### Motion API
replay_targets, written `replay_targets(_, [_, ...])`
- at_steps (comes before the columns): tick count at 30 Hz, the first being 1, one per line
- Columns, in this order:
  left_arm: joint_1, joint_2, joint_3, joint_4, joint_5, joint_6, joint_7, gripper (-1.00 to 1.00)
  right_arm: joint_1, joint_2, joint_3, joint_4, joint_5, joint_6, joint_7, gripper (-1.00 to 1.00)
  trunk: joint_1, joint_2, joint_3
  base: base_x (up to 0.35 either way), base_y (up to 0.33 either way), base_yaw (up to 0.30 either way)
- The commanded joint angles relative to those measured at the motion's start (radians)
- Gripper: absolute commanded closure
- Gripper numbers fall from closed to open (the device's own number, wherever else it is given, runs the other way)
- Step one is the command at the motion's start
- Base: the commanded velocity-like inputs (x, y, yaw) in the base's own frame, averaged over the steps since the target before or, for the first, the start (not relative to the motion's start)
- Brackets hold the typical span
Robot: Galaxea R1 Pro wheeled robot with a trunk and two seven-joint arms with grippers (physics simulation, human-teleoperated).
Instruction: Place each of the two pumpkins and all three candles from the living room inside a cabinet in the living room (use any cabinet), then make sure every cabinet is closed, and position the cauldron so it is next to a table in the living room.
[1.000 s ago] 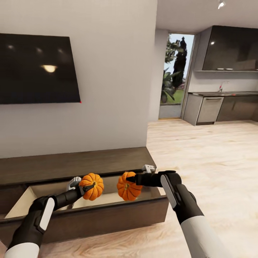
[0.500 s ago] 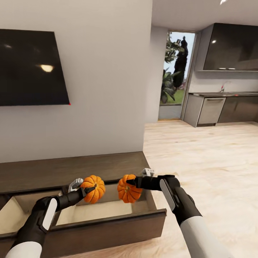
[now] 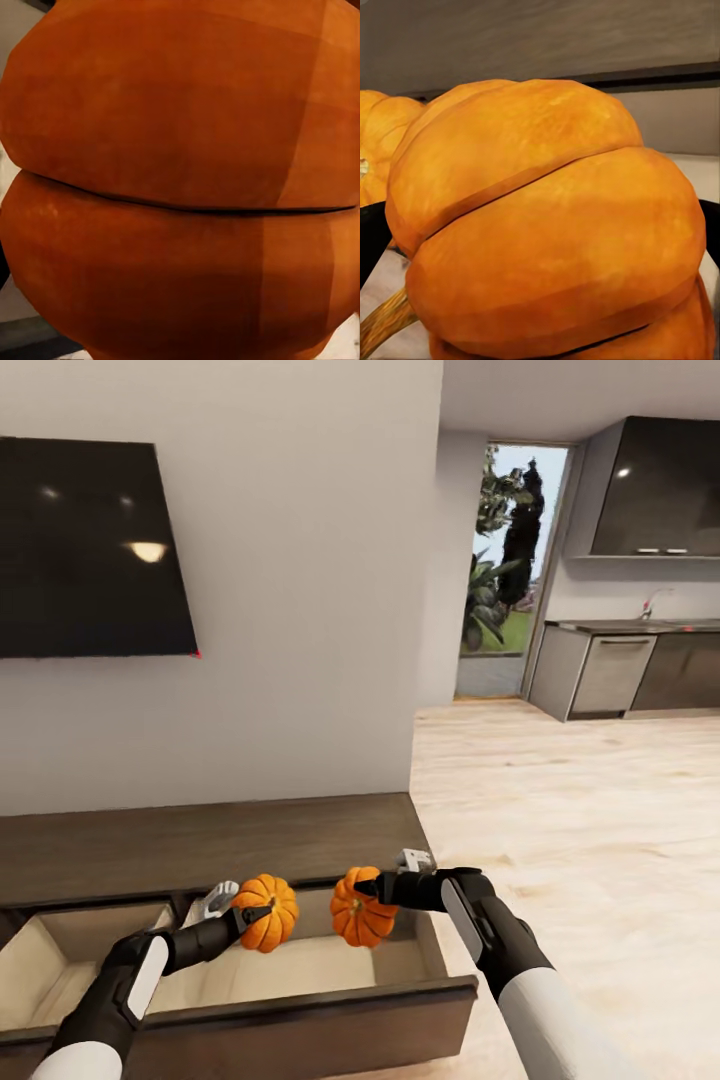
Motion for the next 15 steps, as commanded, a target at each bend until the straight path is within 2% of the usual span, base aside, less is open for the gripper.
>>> replay_targets(1, [-0.001, 0.000, 0.002, 0.001, 0.003, 0.006, -0.001, 1.00, 0.000, 0.000, 0.000, 0.000, -0.007, 0.005, -0.004, 1.00, 0.000, 0.000, -0.001, 0.007, -0.001, 0.268])
replay_targets(6, [-0.001, -0.001, 0.000, 0.006, 0.003, 0.003, 0.002, 1.00, 0.000, 0.000, -0.004, 0.002, -0.010, 0.004, -0.008, 1.00, 0.000, 0.000, 0.000, 0.003, 0.000, 0.277])
replay_targets(8, [-0.001, -0.001, -0.017, 0.007, 0.002, -0.002, 0.007, 1.00, -0.001, 0.000, -0.005, 0.007, -0.012, 0.003, -0.009, 1.00, 0.000, 0.000, 0.000, 0.001, 0.000, 0.283])
replay_targets(12, [-0.010, -0.007, -0.087, 0.009, 0.008, -0.006, 0.053, 1.00, -0.002, -0.001, -0.007, 0.013, -0.013, 0.003, -0.012, 1.00, 0.000, 0.000, 0.000, 0.000, 0.000, 0.284])
replay_targets(15, [-0.017, -0.026, -0.103, 0.012, 0.008, -0.004, 0.082, 1.00, -0.002, -0.001, -0.009, 0.014, -0.013, 0.003, -0.015, 1.00, 0.000, 0.000, 0.000, 0.000, 0.000, 0.285])
